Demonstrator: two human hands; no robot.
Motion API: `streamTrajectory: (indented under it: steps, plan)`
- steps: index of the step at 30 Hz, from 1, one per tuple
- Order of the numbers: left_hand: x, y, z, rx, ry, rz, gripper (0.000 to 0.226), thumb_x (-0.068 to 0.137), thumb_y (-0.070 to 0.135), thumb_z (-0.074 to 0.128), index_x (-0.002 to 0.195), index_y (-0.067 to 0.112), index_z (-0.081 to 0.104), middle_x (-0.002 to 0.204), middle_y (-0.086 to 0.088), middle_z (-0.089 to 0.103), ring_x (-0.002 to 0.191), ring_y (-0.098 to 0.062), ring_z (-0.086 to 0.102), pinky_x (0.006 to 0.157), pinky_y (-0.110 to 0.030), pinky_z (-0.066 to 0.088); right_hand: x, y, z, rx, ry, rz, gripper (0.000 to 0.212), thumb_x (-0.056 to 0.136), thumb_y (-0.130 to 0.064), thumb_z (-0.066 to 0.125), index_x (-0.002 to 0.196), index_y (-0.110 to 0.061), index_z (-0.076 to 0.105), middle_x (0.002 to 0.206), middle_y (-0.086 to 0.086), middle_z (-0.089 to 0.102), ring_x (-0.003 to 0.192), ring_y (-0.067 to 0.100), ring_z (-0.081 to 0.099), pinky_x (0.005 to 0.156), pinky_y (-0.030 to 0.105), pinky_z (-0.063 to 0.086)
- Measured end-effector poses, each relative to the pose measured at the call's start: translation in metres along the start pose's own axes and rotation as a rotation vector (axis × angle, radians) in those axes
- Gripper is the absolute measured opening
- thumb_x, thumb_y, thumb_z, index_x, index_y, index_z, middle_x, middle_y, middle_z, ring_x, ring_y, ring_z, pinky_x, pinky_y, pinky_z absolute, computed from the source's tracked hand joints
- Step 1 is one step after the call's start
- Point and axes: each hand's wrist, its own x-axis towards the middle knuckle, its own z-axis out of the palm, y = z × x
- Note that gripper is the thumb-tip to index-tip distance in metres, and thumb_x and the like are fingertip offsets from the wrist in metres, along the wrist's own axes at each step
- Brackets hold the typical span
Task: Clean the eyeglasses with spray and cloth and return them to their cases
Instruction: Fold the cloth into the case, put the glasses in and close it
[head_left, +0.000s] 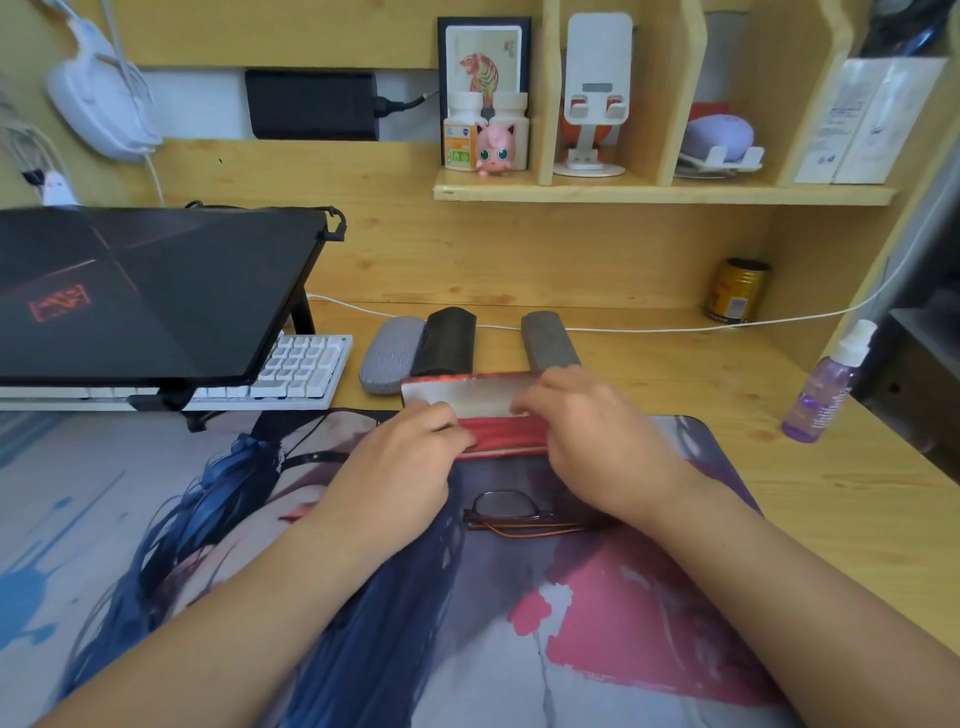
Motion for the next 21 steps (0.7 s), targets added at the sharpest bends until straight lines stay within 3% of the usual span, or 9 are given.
streamTrajectory:
  steps: [4,8,10,12,14,17,19,21]
  plan:
    - [-0.007,0.001,-0.005,-0.065,-0.013,0.002,0.036,0.080,0.015,0.042,0.096,0.018,0.074,0.095,0.006,0.058,0.090,-0.020,0.057,0.067,-0.041,0.055,-0.006,-0.004,0.002,0.100,-0.303,-0.120,0.062,0.076,0.002,0.038,0.127,-0.015,0.068,0.125,0.002,0.062,0.115,0.028,0.055,0.098,0.041,0.047]
    - [-0.011,0.000,-0.011,-0.085,0.003,0.034,0.030,0.083,0.009,0.061,0.107,0.019,0.077,0.094,0.007,0.058,0.090,-0.020,0.057,0.069,-0.041,0.054,-0.002,0.006,-0.013,0.069,-0.363,-0.054,0.060,0.072,-0.001,0.041,0.121,-0.016,0.072,0.135,-0.002,0.064,0.128,0.021,0.054,0.105,0.037,0.044]
    - [-0.011,-0.004,-0.012,-0.069,-0.005,0.057,0.035,0.082,0.004,0.064,0.110,0.020,0.078,0.095,0.007,0.059,0.091,-0.021,0.056,0.071,-0.042,0.052,-0.001,0.008,-0.017,0.104,-0.376,-0.007,0.061,0.067,-0.007,0.034,0.112,-0.016,0.075,0.124,-0.001,0.071,0.122,0.023,0.059,0.101,0.039,0.048]
    - [-0.011,-0.007,-0.011,-0.078,-0.025,0.086,0.042,0.081,-0.004,0.064,0.114,0.018,0.077,0.106,0.006,0.062,0.101,-0.019,0.054,0.081,-0.038,0.051,-0.003,0.012,-0.021,0.196,-0.360,0.094,0.050,0.080,-0.004,0.037,0.108,-0.021,0.076,0.110,-0.009,0.075,0.110,0.016,0.064,0.096,0.029,0.049]
    - [-0.010,-0.007,-0.010,-0.136,-0.064,0.080,0.048,0.085,-0.010,0.057,0.123,0.015,0.073,0.124,0.005,0.063,0.117,-0.014,0.052,0.097,-0.023,0.043,-0.006,0.014,-0.033,0.408,-0.306,0.193,0.034,0.095,-0.006,0.054,0.107,-0.028,0.077,0.097,-0.021,0.073,0.096,0.004,0.064,0.088,0.015,0.046]
    - [-0.010,-0.006,-0.011,-0.208,-0.113,0.022,0.056,0.089,-0.009,0.046,0.133,0.018,0.066,0.140,0.009,0.056,0.131,-0.006,0.042,0.099,0.003,0.013,-0.010,0.018,-0.060,0.630,-0.366,0.186,0.006,0.086,-0.018,0.078,0.088,-0.022,0.074,0.080,-0.010,0.068,0.070,0.006,0.057,0.069,0.021,0.046]
    - [-0.009,-0.006,-0.010,-0.229,-0.120,0.012,0.058,0.089,-0.008,0.043,0.135,0.020,0.065,0.141,0.010,0.055,0.132,-0.005,0.039,0.095,0.008,0.008,-0.014,0.014,-0.071,0.524,-0.486,0.119,0.017,0.079,-0.028,0.084,0.085,-0.026,0.069,0.083,-0.009,0.061,0.072,0.004,0.053,0.068,0.025,0.045]
    - [-0.009,-0.006,-0.010,-0.224,-0.103,0.010,0.058,0.089,-0.007,0.044,0.135,0.022,0.065,0.136,0.010,0.055,0.128,-0.006,0.040,0.095,0.005,0.014,-0.016,0.006,-0.068,0.327,-0.554,0.044,0.026,0.075,-0.038,0.085,0.090,-0.031,0.064,0.091,-0.013,0.055,0.086,0.002,0.051,0.077,0.025,0.046]
